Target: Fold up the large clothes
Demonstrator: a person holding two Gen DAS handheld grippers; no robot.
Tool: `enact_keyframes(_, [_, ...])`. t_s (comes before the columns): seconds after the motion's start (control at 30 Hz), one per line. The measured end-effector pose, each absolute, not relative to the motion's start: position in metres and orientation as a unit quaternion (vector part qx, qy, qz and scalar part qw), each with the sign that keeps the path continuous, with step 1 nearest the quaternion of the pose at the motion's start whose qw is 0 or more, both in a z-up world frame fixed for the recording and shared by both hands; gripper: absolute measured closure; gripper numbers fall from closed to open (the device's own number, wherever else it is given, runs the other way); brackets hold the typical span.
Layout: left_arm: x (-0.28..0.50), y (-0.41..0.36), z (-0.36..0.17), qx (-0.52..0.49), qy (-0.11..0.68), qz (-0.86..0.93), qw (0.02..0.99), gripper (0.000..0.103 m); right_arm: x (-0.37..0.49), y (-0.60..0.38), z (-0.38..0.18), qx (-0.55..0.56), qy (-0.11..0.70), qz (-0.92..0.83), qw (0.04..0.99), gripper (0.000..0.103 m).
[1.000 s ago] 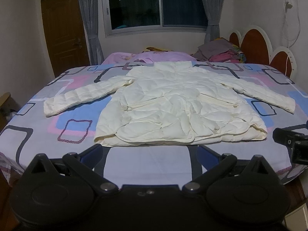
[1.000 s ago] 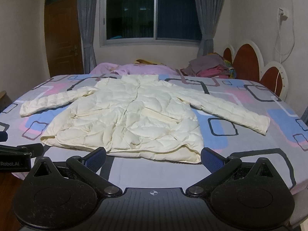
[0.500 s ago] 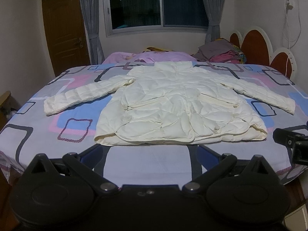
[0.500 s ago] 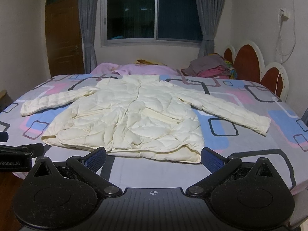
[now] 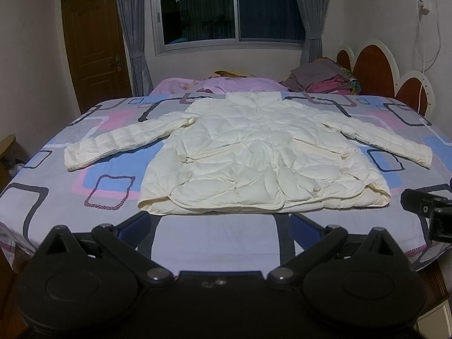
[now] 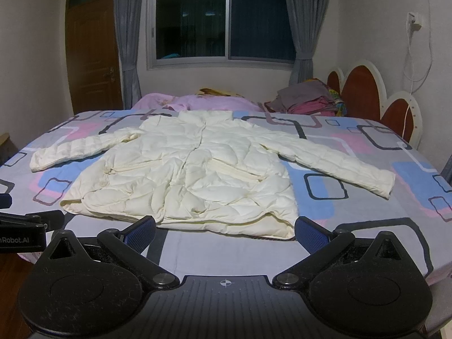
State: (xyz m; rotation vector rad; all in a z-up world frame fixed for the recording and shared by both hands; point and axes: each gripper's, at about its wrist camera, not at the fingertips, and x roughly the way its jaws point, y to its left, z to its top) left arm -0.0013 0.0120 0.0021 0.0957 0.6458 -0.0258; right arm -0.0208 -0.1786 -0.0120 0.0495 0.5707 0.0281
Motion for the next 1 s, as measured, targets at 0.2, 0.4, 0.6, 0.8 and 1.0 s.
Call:
enact_keyframes(0.2, [-0.002, 0.0115, 0.0028, 0.048, 0.317, -0.013, 0.947, 0.0, -0.0225, -0.18, -0.0108, 0.025, 0.28, 0.015, 0.96, 0.0])
enact_keyframes(0.4, [-0.0018, 0.0107, 0.0038, 0.047, 0.316, -0.013, 0.948, 0.0, -0.0223, -0.1796, -0.0109, 0.025, 0.28, 0.014, 0.96, 0.0])
enact_keyframes(0.6, [-0.0025, 0.0098, 0.005, 0.048, 0.314, -0.014, 0.948, 0.0, -0.0225, -0.1797, -0.0108, 0.025, 0.279, 0.014, 0.96, 0.0])
enact_keyframes(0.8, [-0.003, 0.0073, 0.0058, 0.051, 0.315, -0.015, 0.948, 0.0, -0.0221, -0.1804, -0.0099, 0.025, 0.28, 0.014, 0.96, 0.0])
enact_keyframes(1.0, [-0.003, 0.0068, 0.0053, 0.051, 0.315, -0.015, 0.948, 0.0, -0.022, -0.1802, -0.0106, 0.026, 0.28, 0.014, 0.959, 0.0])
